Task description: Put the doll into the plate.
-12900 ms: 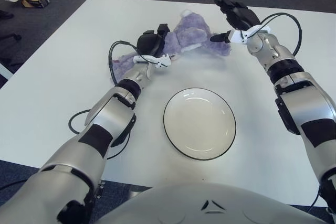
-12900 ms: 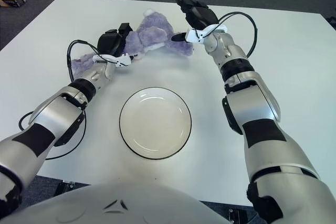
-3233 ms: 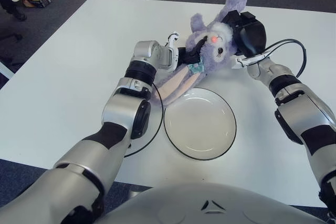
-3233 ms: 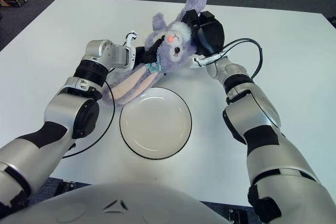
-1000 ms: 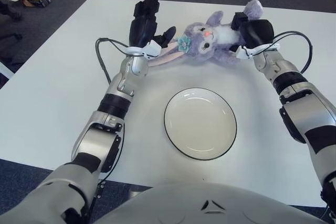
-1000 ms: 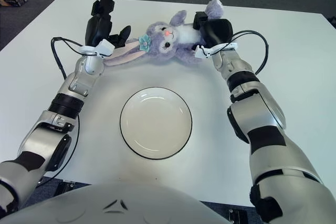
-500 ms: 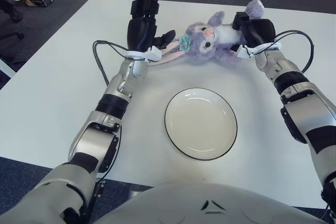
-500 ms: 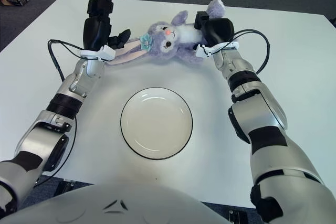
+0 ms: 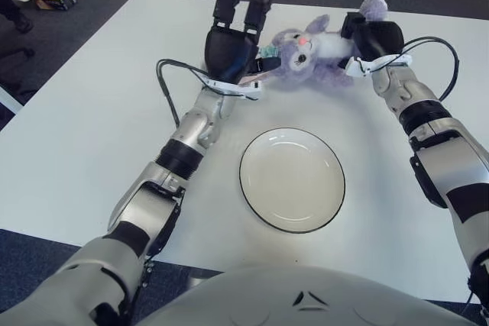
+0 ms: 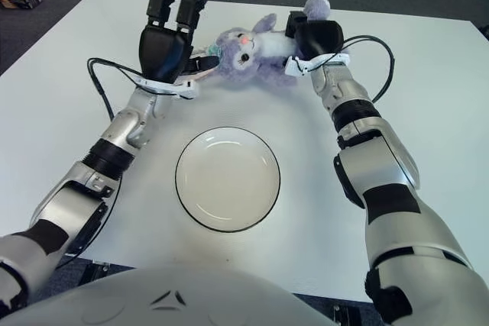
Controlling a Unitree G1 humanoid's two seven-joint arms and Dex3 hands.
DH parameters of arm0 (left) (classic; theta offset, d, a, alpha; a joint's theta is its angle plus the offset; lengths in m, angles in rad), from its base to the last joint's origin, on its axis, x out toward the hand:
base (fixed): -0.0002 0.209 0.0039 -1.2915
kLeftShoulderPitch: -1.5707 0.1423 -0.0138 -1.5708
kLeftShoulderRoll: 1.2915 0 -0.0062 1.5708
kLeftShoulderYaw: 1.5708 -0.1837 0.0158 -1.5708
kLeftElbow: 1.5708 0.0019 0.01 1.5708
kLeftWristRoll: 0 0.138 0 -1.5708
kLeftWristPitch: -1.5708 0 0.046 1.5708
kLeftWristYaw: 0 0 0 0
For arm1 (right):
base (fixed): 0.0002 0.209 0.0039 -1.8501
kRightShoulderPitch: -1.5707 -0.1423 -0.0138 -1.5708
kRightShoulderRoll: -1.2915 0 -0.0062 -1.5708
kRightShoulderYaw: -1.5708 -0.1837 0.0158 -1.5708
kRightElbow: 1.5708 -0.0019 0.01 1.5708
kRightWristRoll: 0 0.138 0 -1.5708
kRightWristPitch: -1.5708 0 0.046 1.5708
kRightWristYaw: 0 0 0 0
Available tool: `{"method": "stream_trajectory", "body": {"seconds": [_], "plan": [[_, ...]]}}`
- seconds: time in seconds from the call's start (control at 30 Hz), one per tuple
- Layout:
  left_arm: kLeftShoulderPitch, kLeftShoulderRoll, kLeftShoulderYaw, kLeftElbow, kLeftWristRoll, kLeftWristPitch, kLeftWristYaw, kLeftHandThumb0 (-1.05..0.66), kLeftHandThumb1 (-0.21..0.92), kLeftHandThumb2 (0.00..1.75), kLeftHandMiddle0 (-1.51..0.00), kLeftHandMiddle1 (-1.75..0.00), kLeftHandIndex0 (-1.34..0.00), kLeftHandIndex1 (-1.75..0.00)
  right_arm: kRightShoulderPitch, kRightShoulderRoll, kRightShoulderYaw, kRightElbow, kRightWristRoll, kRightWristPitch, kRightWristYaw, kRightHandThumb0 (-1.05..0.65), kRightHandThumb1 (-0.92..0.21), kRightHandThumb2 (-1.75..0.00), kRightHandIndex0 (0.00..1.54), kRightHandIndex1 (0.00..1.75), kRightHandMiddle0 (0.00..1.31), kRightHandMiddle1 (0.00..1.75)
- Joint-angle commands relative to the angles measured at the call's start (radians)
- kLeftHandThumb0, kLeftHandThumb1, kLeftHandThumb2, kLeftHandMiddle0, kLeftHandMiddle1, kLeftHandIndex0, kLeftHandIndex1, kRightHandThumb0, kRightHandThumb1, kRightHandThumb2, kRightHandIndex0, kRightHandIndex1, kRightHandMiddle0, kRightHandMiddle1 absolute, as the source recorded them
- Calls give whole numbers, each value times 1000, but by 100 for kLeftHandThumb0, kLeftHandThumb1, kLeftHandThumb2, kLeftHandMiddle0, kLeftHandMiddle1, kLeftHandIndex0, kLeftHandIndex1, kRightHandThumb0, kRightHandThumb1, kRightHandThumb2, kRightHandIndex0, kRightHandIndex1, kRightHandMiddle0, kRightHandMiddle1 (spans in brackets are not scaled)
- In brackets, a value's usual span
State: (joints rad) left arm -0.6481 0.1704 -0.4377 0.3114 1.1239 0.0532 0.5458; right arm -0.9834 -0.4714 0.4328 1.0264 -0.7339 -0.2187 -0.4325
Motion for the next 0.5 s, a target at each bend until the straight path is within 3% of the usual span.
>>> {"method": "stream_trajectory", "body": {"seconds": [0.0, 0.47], "plan": [[2, 8, -44, -5, 64, 66, -45, -92, 86, 49, 0, -86, 0, -101, 23, -15, -25, -84, 22, 51, 59, -55, -15, -152, 137, 175, 75, 175], [-13, -53, -159, 6, 137, 189, -149, -90, 87, 51, -2, -89, 0, -96, 87, -35, -49, -330, 11, 163, 229, -55, -14, -154, 134, 175, 76, 175]]}}
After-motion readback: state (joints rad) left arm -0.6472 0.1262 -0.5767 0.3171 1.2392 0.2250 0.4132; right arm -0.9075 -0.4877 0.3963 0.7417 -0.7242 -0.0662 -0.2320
